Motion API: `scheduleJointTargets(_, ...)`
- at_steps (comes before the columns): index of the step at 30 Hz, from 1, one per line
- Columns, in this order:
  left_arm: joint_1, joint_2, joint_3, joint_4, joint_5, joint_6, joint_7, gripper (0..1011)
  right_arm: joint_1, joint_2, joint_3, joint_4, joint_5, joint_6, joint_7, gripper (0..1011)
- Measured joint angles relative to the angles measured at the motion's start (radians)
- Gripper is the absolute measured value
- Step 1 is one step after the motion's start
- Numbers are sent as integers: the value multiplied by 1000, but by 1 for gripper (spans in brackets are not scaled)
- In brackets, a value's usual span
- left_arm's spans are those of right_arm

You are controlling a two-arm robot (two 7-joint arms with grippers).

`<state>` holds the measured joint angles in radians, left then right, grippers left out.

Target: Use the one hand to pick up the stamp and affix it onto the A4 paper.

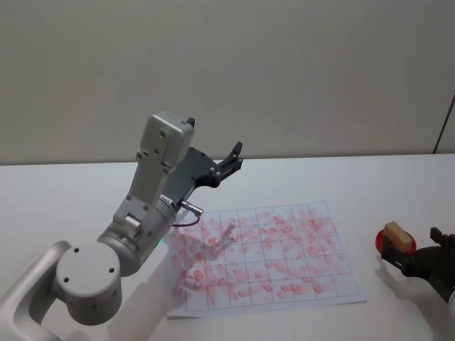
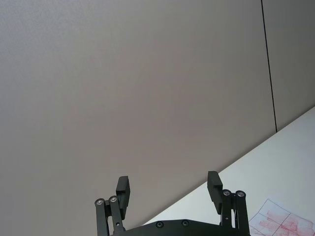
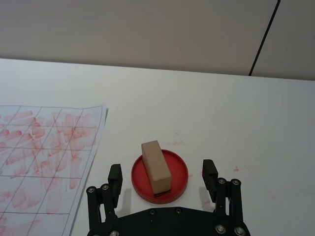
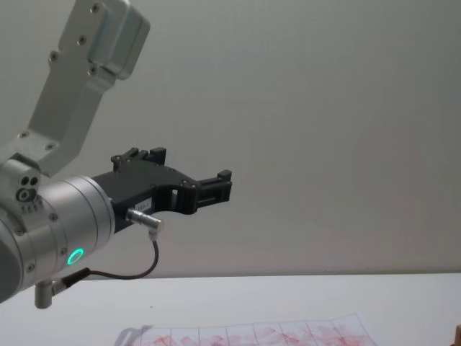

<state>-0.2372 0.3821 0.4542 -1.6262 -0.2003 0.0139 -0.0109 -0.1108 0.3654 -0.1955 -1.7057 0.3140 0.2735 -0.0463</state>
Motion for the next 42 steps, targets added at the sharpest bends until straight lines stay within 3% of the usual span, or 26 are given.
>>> scheduleJointTargets(16,0,0,0,0,0,0,0,1001,47,-22,-6,79,-36,15,47,994)
scheduleJointTargets(33,0,0,0,0,0,0,0,1001,64,-30,-8,106,-48,18,63,535)
scheduleJointTargets(37,0,0,0,0,0,0,0,1001,65,-30,-9,108,-49,19,64,363)
scheduleJointTargets(42,0,0,0,0,0,0,0,1001,67,-31,-9,110,-51,19,65,233)
